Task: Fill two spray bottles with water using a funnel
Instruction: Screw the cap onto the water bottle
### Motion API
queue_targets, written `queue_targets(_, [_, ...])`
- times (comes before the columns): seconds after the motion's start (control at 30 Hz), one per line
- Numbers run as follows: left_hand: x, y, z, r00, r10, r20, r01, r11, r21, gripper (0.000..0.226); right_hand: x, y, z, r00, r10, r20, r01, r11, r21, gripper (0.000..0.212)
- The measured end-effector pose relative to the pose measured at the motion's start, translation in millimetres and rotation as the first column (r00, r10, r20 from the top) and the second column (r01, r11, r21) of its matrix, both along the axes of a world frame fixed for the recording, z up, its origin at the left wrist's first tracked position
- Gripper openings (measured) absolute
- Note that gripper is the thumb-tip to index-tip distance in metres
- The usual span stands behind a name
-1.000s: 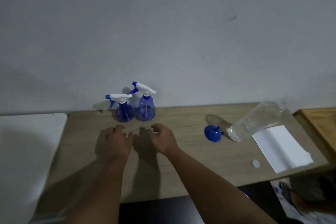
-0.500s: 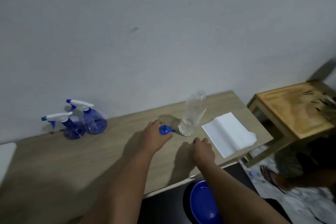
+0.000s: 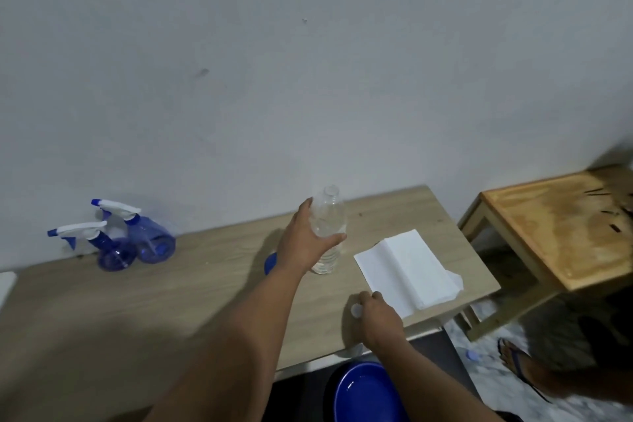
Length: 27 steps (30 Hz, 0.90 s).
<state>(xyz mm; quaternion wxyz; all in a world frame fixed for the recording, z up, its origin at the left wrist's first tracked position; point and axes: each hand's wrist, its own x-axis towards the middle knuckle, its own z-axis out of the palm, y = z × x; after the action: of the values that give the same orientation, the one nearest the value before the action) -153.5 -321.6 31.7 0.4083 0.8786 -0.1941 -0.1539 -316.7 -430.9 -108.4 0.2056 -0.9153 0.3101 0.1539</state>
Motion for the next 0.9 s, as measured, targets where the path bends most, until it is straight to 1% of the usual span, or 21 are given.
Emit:
queue_targets(0.03, [-2.5,-2.4,3.2,1.000,0.013,0.007,-0.013,1.000,-0.004,0.109,-1.2,-1.9,-1.5,1.000,0.015,0.016,-0.015,1.000,0.006,0.030])
queue_targets(0.1, [-7.2,-5.5,7.7,0.999,0.020,0.032,-0.019,1.000,-0.021,0.105,-1.9,-4.3,-2.9,0.998,0.026,0.056,-0.028,0.999,0.023,0.023])
queue_targets(0.23, [-10.2,-6.7,10.7,0.998,0.027,0.056,-0.026,0.999,-0.023,0.095,0.6,-8.2,-3.9,0.996,0.002,0.092,-0.009,0.997,0.079,0.019])
queue_targets(0.3, [-9.2,-6.3,11.6,0.999,0.026,0.041,-0.026,1.000,-0.012,0.094,7.5,-13.5,4.7,0.991,-0.058,0.119,0.046,0.994,0.102,0.021])
queue_targets(0.37, [-8.6,-5.5,13.4,0.999,0.011,0.041,-0.011,1.000,0.009,0.094,21.4,-23.0,23.2,0.965,-0.175,0.195,0.142,0.975,0.172,0.027])
queue_targets(0.4, [-8.5,-5.6,14.9,0.999,0.005,0.043,-0.006,1.000,0.013,0.094,30.9,-29.8,36.3,0.935,-0.253,0.251,0.197,0.954,0.228,0.030])
queue_targets(0.43, [-8.3,-5.9,15.9,0.999,0.004,0.045,-0.004,1.000,0.013,0.094,40.1,-37.0,53.0,0.884,-0.344,0.317,0.251,0.920,0.300,0.032])
queue_targets(0.47, [-8.0,-6.6,15.8,0.999,0.002,0.045,-0.002,1.000,0.013,0.094,50.4,-45.3,71.3,0.810,-0.445,0.382,0.292,0.871,0.396,0.033])
queue_targets(0.53, [-10.0,-9.9,18.0,0.999,-0.006,0.031,0.006,1.000,0.014,0.094,68.8,-60.5,111.8,0.639,-0.598,0.484,0.287,0.769,0.571,0.031])
queue_targets(0.57, [-11.9,-12.8,19.9,1.000,-0.008,0.019,0.008,1.000,0.012,0.094,76.0,-66.6,133.6,0.572,-0.624,0.532,0.246,0.749,0.615,0.029])
queue_targets(0.6, [-12.7,-13.7,20.9,1.000,-0.007,0.004,0.007,1.000,0.006,0.095,83.4,-68.3,155.7,0.523,-0.619,0.587,0.193,0.756,0.625,0.028])
queue_targets(0.63, [-12.7,-14.1,21.3,1.000,-0.004,-0.008,0.004,1.000,0.008,0.096,89.1,-67.9,176.9,0.502,-0.585,0.637,0.133,0.780,0.612,0.028])
queue_targets(0.67, [-12.1,-14.7,21.5,1.000,-0.003,-0.013,0.003,1.000,0.015,0.097,93.4,-66.9,195.0,0.516,-0.521,0.680,0.065,0.816,0.575,0.027])
queue_targets(0.73, [-10.3,-15.4,20.9,1.000,-0.004,-0.019,0.004,0.999,0.039,0.101,100.1,-63.4,217.9,0.629,-0.297,0.719,-0.070,0.899,0.433,0.023])
queue_targets(0.8, [-9.4,-15.6,20.6,1.000,-0.007,-0.017,0.008,0.998,0.067,0.106,104.3,-59.7,224.7,0.740,-0.041,0.671,-0.184,0.948,0.260,0.026])
queue_targets(0.83, [-9.0,-15.6,20.4,1.000,-0.007,-0.015,0.008,0.997,0.075,0.107,106.0,-58.6,224.6,0.770,0.048,0.636,-0.221,0.955,0.196,0.029])
queue_targets(0.9, [-7.7,-15.7,18.9,1.000,-0.005,-0.014,0.006,0.997,0.081,0.108,108.0,-57.7,225.0,0.793,0.136,0.594,-0.260,0.957,0.129,0.033])
